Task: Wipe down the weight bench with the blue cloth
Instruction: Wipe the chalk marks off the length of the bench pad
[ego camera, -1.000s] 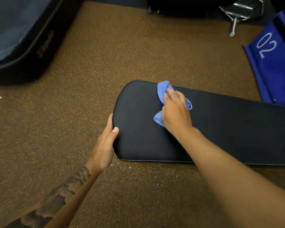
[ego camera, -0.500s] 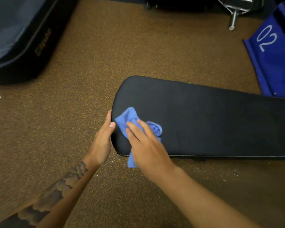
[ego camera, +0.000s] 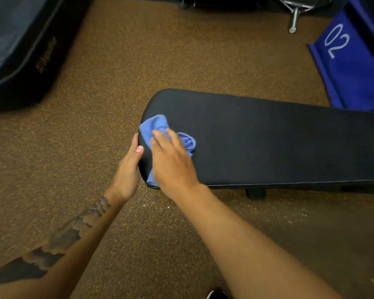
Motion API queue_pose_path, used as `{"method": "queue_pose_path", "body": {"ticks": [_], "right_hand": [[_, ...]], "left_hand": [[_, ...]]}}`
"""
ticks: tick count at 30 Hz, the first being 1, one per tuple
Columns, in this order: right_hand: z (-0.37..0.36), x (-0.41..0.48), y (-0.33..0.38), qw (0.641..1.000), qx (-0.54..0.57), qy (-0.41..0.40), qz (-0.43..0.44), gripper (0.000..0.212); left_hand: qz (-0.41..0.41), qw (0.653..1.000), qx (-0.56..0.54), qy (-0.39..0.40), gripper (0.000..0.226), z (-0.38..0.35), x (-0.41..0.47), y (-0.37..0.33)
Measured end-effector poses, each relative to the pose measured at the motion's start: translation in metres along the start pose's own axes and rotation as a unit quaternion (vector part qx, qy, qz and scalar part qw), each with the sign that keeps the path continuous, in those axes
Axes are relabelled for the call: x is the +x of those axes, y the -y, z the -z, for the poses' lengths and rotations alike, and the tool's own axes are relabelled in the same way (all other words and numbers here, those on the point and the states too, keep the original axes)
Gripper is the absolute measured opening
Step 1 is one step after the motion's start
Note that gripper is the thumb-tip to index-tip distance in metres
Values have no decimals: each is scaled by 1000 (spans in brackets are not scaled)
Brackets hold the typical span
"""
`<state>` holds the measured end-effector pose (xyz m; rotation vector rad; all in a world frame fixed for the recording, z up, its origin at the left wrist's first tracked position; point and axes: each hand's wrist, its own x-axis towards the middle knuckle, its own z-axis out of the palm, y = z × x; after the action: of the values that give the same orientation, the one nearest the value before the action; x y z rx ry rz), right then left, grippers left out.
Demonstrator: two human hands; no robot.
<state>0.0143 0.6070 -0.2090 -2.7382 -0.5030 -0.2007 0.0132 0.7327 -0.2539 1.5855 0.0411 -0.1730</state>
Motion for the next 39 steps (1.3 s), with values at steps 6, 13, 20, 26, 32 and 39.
{"method": "queue_pose_path", "body": {"ticks": [6, 13, 20, 26, 32, 39], "right_hand": [[20, -53, -36, 981, -20, 92, 168, 45], [36, -24, -93, 992, -53, 67, 89, 46], [17, 0, -39, 986, 31, 90, 138, 54], [28, -2, -47, 981, 37, 97, 164, 48], [49, -31, -50, 995, 80, 50, 29, 64], [41, -57, -46, 996, 39, 76, -24, 71]], "left_hand": [[13, 1000, -26, 7, 46, -1, 0, -1], [17, 999, 24, 32, 59, 3, -3, -8], [-8, 998, 52, 43, 53, 8, -3, -8], [0, 994, 77, 82, 56, 9, -4, -25], [-94, 948, 303, 21, 76, 29, -7, -55], [-272, 741, 573, 220, 76, 18, 12, -83]]}}
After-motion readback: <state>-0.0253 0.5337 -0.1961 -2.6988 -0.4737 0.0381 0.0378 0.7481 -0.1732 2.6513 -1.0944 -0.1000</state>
